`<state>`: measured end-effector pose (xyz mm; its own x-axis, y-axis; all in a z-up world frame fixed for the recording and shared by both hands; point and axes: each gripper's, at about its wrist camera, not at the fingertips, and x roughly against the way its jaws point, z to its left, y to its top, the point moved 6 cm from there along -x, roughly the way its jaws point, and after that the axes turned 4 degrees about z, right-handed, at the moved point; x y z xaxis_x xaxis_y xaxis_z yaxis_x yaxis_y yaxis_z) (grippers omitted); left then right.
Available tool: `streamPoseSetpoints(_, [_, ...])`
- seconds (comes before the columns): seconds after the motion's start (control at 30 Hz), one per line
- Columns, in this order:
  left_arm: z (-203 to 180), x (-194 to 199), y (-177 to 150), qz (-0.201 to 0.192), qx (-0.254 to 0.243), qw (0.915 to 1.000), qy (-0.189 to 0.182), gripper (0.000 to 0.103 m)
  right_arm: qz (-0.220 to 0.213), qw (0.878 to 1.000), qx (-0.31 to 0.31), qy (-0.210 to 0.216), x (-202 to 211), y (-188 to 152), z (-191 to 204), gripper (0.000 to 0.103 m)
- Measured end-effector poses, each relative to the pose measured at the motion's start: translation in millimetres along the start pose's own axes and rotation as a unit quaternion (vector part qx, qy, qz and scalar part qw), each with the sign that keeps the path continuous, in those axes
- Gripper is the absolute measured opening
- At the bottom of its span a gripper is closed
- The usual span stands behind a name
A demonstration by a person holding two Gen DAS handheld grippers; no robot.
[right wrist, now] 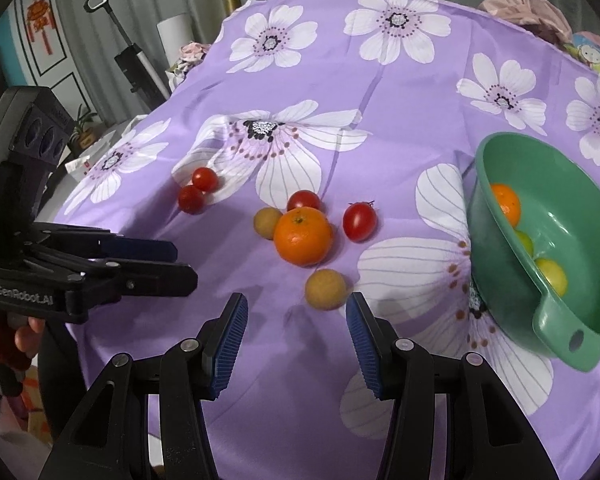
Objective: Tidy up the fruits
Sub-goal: 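Move the left gripper back to the fruits toward the mandarin orange, then close the left gripper around the mandarin orange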
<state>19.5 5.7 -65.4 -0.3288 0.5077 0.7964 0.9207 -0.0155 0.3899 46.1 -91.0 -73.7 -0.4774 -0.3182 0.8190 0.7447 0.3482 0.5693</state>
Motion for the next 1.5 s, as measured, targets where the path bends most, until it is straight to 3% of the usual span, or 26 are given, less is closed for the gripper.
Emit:
streamPoseSetpoints(0.73, [-7.5,-34.9,33.9,0.036,0.023,0.9972,-0.062,0.052,0.044,0.998,0.05,0.007,-41.0,22.0,-4.0,0.052])
streamPoseSetpoints(1.3, [0.5,-41.9,49.6,0.029,0.05,0.9959,-0.07,0.052,0.065,0.995,0.067,0.023,-58.2,37.6,-2.6,0.052])
streamPoseSetpoints(1.5, [2.1,-44.3,50.6,0.025,0.054,0.9958,-0.07,0.044,0.071,0.994,0.084,0.02,-63.3,41.6,2.9,0.052])
